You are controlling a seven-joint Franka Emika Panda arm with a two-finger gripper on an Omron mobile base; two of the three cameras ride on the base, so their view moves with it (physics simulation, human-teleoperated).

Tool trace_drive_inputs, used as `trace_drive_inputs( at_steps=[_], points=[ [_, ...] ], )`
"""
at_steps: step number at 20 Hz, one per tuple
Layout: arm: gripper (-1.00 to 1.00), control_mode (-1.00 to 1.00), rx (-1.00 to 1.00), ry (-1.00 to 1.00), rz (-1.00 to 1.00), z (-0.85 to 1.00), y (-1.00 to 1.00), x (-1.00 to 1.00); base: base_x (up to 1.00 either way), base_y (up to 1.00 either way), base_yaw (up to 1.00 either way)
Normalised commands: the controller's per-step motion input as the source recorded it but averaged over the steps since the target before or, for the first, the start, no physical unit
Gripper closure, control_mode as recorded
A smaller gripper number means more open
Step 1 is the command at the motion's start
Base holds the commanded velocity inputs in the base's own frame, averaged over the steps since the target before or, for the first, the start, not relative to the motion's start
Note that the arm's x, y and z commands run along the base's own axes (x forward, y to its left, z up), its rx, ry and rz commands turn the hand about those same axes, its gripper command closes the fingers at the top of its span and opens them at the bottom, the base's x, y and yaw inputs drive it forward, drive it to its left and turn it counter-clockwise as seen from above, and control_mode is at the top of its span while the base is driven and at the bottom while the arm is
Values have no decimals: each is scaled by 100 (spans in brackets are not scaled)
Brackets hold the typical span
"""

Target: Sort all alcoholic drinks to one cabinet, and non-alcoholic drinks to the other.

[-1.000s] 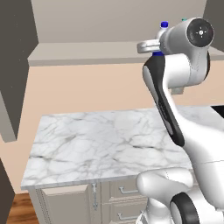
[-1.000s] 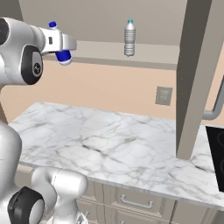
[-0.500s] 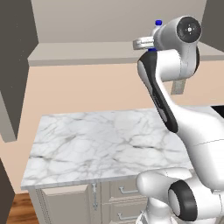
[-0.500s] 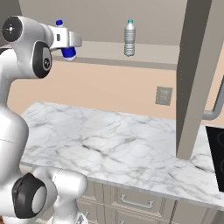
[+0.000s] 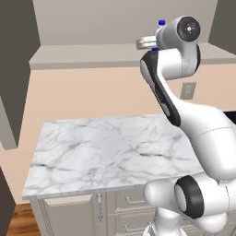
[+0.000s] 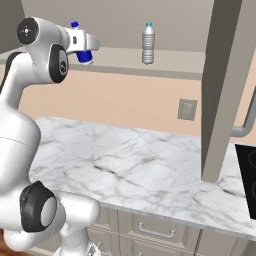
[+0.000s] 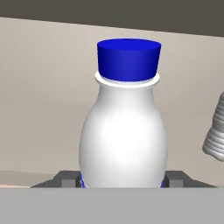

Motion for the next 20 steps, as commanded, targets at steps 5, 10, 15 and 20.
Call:
trace_drive_inputs(
  at_steps=[5, 10, 15, 20],
  points=[
    [100, -100, 0, 0, 0, 0, -3, 45, 0, 0, 0],
    [100, -100, 0, 0, 0, 0, -2, 42, 0, 0, 0],
    [100, -100, 0, 0, 0, -1, -1, 44, 0, 0, 0],
    [100, -100, 0, 0, 0, -3, 0, 42, 0, 0, 0]
  ],
)
